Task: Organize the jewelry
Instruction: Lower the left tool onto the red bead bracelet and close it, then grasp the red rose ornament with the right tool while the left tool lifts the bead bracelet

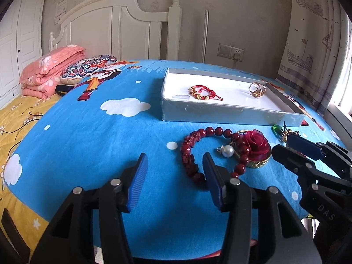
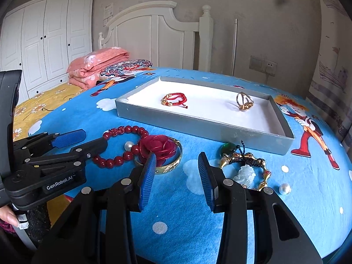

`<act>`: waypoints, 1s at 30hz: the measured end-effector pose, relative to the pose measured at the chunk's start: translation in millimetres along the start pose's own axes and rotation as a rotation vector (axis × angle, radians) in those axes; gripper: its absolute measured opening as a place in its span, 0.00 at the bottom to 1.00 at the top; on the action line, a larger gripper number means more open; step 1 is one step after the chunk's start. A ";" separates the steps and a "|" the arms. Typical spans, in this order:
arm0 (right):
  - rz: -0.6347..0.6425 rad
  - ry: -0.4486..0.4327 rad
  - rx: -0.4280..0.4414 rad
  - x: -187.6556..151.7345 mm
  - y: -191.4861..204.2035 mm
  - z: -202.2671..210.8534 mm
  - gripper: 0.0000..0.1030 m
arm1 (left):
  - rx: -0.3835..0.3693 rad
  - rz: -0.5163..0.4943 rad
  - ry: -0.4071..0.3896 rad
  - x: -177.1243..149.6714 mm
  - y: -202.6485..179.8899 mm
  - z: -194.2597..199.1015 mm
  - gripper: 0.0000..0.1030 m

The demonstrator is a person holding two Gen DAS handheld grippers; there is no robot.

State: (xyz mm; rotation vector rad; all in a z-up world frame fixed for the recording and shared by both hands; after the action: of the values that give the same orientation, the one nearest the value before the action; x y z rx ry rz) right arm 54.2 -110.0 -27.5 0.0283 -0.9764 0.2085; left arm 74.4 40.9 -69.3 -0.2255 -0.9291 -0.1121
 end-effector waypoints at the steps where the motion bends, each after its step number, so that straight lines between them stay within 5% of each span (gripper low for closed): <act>1: 0.006 -0.004 0.000 0.4 1.1 0.9 0.37 | -0.007 0.010 -0.001 0.0 1.2 0.0 0.54; 10: 0.042 -0.014 0.013 4.5 12.0 -3.1 0.37 | 0.002 -0.016 0.001 2.0 -1.0 -4.0 0.54; 12: 0.043 -0.015 0.012 6.7 13.1 -6.1 0.37 | -0.012 -0.028 0.002 2.6 -4.9 -5.5 0.31; 15: 0.041 -0.014 0.016 8.3 14.2 -8.5 0.37 | -0.043 -0.059 0.002 1.6 -15.1 -6.4 0.13; 24: 0.058 0.030 0.050 10.5 27.0 -22.6 0.37 | -0.018 -0.026 -0.012 5.3 1.8 -6.8 0.10; 27: 0.073 0.047 0.058 12.8 34.3 -28.1 0.48 | -0.012 -0.030 -0.012 6.7 4.6 -8.4 0.10; 30: 0.083 0.047 0.051 12.7 37.8 -30.2 0.49 | -0.016 -0.027 -0.012 6.7 6.3 -9.6 0.10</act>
State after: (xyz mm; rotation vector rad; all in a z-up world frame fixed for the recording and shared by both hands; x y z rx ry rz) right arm 78.7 -67.4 -36.6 0.0296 -0.9260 0.3090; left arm 87.1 44.7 -70.3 -0.2287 -0.9431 -0.1428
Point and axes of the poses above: each gripper's, at about its wrist camera, not at the fingertips, and z roughly against the way its jaws point, y to its left, x to its top, the point moved 4 cm from there along -z, roughly the way its jaws point, and after that the axes turned 6 degrees about -x, right-handed, at the moved point
